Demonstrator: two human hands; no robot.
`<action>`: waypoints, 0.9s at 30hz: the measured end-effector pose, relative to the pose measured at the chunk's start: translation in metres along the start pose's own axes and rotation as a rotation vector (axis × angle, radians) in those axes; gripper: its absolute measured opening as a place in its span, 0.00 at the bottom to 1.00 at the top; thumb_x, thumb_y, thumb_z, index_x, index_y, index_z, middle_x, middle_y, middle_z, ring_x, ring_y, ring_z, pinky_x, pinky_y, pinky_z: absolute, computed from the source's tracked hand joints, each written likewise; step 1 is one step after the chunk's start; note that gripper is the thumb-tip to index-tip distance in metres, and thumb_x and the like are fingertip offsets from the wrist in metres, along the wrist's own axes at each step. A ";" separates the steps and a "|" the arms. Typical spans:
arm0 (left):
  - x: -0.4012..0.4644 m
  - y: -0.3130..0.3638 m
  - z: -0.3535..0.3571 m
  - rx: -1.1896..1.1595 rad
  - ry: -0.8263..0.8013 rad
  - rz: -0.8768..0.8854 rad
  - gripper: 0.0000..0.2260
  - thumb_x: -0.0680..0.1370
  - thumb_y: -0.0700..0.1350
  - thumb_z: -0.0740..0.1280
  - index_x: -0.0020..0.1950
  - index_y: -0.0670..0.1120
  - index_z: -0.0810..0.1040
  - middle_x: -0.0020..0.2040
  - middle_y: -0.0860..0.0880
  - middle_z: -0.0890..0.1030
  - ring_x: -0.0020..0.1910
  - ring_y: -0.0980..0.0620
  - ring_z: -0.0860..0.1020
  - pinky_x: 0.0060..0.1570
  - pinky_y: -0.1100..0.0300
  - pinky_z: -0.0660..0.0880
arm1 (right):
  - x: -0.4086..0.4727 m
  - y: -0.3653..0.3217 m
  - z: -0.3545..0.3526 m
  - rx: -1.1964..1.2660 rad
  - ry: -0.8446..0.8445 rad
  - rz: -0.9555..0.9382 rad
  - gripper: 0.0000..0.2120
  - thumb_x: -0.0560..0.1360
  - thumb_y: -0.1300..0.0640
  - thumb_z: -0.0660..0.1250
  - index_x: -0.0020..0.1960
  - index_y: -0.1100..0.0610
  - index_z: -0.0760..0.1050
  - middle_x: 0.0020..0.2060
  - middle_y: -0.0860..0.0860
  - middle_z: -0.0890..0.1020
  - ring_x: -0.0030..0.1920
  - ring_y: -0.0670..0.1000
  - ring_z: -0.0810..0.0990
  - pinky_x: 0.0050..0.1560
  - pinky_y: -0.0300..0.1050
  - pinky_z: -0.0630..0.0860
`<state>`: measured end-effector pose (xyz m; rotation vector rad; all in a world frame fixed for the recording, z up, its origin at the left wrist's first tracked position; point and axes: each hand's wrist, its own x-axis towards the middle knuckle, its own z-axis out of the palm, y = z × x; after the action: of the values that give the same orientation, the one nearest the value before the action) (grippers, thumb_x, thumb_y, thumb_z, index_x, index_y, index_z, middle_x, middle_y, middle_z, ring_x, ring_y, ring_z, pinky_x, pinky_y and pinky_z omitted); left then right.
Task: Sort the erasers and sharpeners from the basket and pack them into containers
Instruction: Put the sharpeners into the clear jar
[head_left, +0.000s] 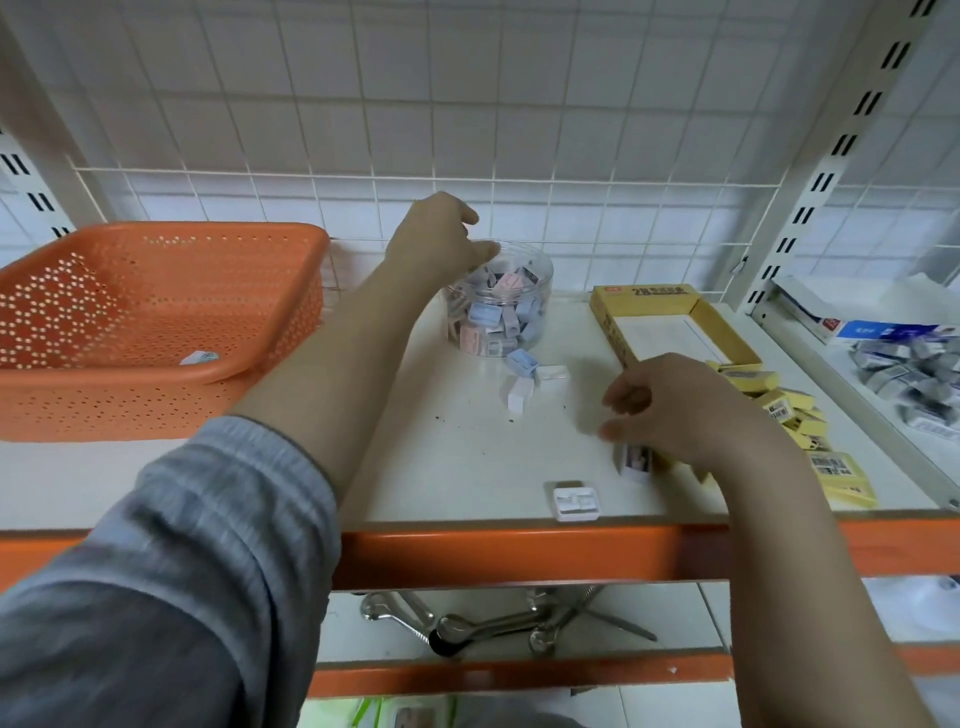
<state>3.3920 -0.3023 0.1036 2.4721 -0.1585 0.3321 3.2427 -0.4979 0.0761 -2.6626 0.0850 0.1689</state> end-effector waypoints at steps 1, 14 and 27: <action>-0.004 0.003 0.001 -0.012 0.018 0.019 0.21 0.74 0.51 0.70 0.64 0.45 0.75 0.58 0.48 0.78 0.55 0.50 0.77 0.56 0.59 0.72 | -0.005 0.001 -0.002 -0.020 -0.020 0.007 0.14 0.68 0.57 0.74 0.54 0.54 0.79 0.44 0.47 0.78 0.48 0.48 0.78 0.48 0.40 0.73; -0.120 0.007 0.041 0.040 -0.226 -0.031 0.15 0.74 0.53 0.69 0.58 0.51 0.77 0.53 0.52 0.78 0.54 0.52 0.75 0.51 0.60 0.70 | -0.024 0.012 0.011 -0.218 0.001 -0.010 0.17 0.74 0.59 0.68 0.61 0.47 0.74 0.60 0.49 0.74 0.61 0.50 0.72 0.56 0.43 0.71; -0.125 -0.004 0.037 -0.003 -0.105 -0.009 0.08 0.73 0.39 0.65 0.34 0.47 0.75 0.32 0.46 0.74 0.37 0.47 0.74 0.35 0.64 0.67 | 0.027 -0.011 -0.011 0.234 0.449 -0.166 0.10 0.73 0.56 0.68 0.55 0.54 0.78 0.41 0.46 0.79 0.44 0.46 0.78 0.41 0.35 0.70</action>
<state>3.2797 -0.3176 0.0384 2.4881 -0.1920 0.1979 3.2711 -0.4946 0.0873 -2.4119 0.0238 -0.4661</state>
